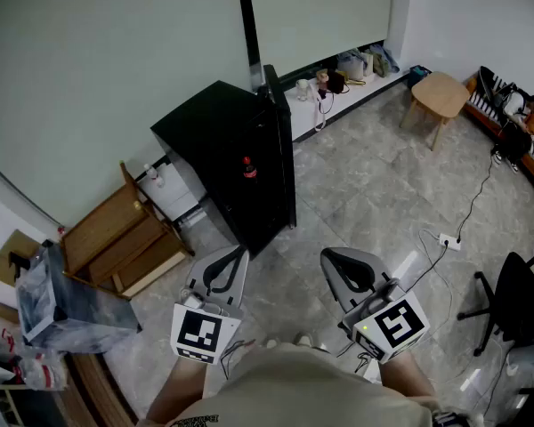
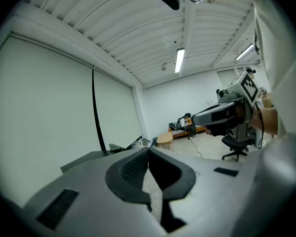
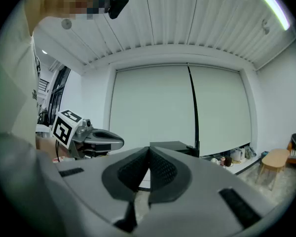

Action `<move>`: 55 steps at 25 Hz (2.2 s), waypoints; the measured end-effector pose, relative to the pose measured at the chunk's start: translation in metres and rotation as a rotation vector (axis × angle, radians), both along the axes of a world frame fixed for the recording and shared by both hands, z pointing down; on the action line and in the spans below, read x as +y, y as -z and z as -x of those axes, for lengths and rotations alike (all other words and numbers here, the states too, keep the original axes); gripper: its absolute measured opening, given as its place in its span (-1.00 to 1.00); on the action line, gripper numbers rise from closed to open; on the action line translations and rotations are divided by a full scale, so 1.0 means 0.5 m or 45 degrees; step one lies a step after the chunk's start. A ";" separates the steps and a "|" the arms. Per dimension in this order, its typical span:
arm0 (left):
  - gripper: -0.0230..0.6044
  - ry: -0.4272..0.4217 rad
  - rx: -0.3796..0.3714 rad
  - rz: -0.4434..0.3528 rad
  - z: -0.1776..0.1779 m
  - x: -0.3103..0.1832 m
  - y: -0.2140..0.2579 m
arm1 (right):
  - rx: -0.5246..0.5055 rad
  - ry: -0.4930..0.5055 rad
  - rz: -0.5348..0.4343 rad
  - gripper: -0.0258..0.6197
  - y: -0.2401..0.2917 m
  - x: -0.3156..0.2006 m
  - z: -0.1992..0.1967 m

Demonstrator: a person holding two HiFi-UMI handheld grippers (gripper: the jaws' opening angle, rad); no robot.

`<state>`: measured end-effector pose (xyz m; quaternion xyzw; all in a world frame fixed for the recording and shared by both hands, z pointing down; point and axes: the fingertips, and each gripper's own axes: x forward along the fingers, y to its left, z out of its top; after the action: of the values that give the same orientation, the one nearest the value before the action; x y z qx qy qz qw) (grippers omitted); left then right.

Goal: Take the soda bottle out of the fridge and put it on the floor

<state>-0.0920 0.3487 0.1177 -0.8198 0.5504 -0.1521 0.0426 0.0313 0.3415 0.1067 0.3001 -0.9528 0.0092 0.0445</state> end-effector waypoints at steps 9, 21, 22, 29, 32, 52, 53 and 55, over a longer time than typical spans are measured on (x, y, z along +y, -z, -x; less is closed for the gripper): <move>-0.91 -0.001 -0.021 -0.007 -0.037 -0.004 0.003 | -0.047 -0.053 0.001 -0.93 0.007 -0.014 -0.051; -0.91 0.032 -0.043 0.031 -0.073 -0.010 -0.031 | 0.012 -0.027 0.048 -0.93 -0.045 -0.026 -0.083; -0.91 0.033 -0.045 0.035 -0.073 -0.011 -0.034 | 0.017 -0.025 0.054 -0.93 -0.050 -0.027 -0.084; -0.91 0.051 -0.043 0.039 -0.062 -0.028 -0.050 | 0.056 -0.001 0.053 -0.93 -0.073 -0.051 -0.068; -0.91 0.056 -0.043 0.042 -0.047 -0.046 -0.054 | 0.052 0.004 0.064 -0.93 -0.075 -0.067 -0.050; -0.91 0.036 -0.042 0.118 0.111 -0.334 -0.107 | 0.162 0.014 0.124 -0.93 -0.136 -0.341 0.130; -0.91 0.030 -0.043 0.124 0.121 -0.353 -0.110 | 0.170 0.007 0.129 -0.93 -0.138 -0.361 0.142; -0.91 0.015 -0.046 0.135 0.143 -0.390 -0.113 | 0.181 -0.004 0.136 -0.93 -0.139 -0.400 0.168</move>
<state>-0.1636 0.1536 0.1744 -0.8147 0.5456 -0.1960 0.0083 -0.0525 0.1417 0.1763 0.2986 -0.9450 0.0389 0.1279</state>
